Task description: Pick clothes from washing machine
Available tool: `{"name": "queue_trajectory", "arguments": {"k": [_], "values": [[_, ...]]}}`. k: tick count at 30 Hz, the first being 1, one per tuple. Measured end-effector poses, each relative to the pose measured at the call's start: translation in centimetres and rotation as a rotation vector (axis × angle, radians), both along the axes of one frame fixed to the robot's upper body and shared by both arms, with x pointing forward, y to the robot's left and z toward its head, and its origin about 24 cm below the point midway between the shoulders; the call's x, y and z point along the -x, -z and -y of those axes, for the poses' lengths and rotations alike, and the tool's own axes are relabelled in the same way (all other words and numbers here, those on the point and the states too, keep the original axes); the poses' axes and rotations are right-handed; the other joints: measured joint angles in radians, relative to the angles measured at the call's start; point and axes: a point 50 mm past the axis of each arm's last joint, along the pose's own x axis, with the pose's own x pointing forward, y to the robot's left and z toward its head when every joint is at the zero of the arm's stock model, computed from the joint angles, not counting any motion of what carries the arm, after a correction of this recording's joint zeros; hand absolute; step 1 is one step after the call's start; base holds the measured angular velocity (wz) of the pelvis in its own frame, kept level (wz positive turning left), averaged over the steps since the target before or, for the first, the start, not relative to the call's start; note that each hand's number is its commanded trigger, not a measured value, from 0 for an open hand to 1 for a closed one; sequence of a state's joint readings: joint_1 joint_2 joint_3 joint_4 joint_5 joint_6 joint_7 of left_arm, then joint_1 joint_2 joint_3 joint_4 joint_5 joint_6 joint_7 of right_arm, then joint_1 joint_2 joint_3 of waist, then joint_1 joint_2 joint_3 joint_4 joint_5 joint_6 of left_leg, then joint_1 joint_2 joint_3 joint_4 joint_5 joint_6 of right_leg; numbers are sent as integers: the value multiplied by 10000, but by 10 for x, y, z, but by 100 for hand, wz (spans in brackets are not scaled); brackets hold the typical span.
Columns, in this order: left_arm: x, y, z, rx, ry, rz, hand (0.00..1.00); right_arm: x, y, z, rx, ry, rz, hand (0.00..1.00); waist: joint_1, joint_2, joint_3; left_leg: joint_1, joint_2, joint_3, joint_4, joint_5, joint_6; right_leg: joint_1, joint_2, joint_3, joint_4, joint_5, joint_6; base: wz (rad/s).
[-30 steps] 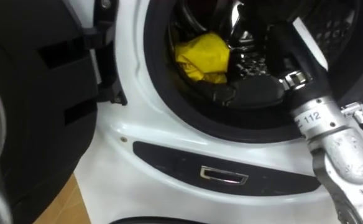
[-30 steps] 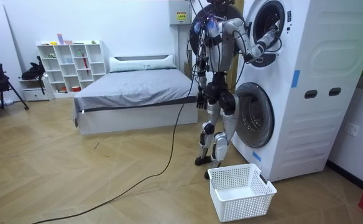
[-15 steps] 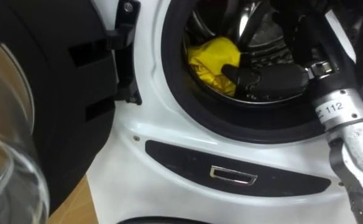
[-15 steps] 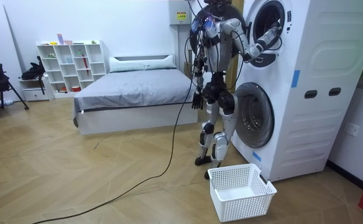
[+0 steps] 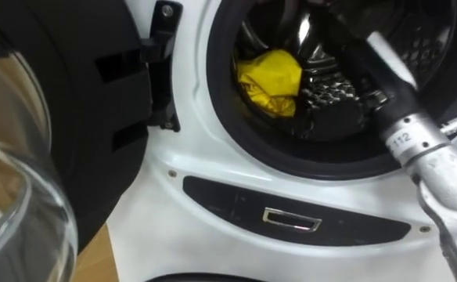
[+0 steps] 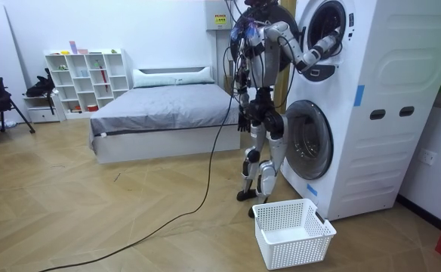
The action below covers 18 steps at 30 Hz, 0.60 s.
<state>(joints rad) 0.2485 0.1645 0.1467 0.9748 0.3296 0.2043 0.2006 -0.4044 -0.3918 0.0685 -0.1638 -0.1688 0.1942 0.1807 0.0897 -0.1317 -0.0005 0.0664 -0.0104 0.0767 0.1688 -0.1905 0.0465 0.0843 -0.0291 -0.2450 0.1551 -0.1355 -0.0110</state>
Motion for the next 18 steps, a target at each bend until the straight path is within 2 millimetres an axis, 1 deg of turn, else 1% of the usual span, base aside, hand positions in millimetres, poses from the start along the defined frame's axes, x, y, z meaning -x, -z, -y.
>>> {"name": "queue_trajectory", "arguments": {"k": [2,3,5,6,11,15,16,17,18], "values": [[-7,-1,-2,49,295,24,0,-7,1,-4,772,-8,-293,0,37,-119,39,-11,11,-1,7,18,-26,-17,8,-13,-6,15,-25,0],[-7,-1,-2,36,387,-18,0,-9,1,-5,878,-36,-355,0,58,-131,46,-11,12,1,17,20,-27,-16,11,-12,-13,18,-29,0],[-9,-1,-1,-59,681,-156,0,-17,-2,-2,1147,15,-594,0,300,-154,39,66,23,34,16,20,-29,-22,20,-3,-12,16,-44,-4],[-9,-1,-2,-84,684,-182,0,-18,-3,-2,1321,22,-638,0,332,-169,36,85,23,35,8,23,-34,-14,20,-3,-10,9,-55,0],[-9,-3,-7,-248,637,-359,0,-23,-9,-3,2067,-11,-862,0,559,-374,50,101,8,6,0,76,-121,-5,68,-37,-19,-48,-148,2],[-11,-4,-9,-275,631,-367,0,-25,-13,-9,2560,-88,-876,0,714,-418,61,95,53,7,-7,116,-187,-29,130,15,-21,-68,-198,0],[-14,-4,-10,-265,659,-314,0,-25,-13,-10,2711,-40,-862,9,820,-425,63,97,75,19,-14,128,-207,-31,138,41,-16,-75,-216,0],[-16,-5,-11,-254,680,-290,0,-25,-14,-11,2861,9,-844,58,881,-435,63,118,96,28,-27,144,-234,-28,148,107,-4,-79,-235,0],[-16,-5,-12,-258,685,-285,0,-26,-15,-12,2891,-4,-854,80,898,-437,63,127,110,33,-27,148,-246,-21,160,122,-4,-80,-246,0]]}}
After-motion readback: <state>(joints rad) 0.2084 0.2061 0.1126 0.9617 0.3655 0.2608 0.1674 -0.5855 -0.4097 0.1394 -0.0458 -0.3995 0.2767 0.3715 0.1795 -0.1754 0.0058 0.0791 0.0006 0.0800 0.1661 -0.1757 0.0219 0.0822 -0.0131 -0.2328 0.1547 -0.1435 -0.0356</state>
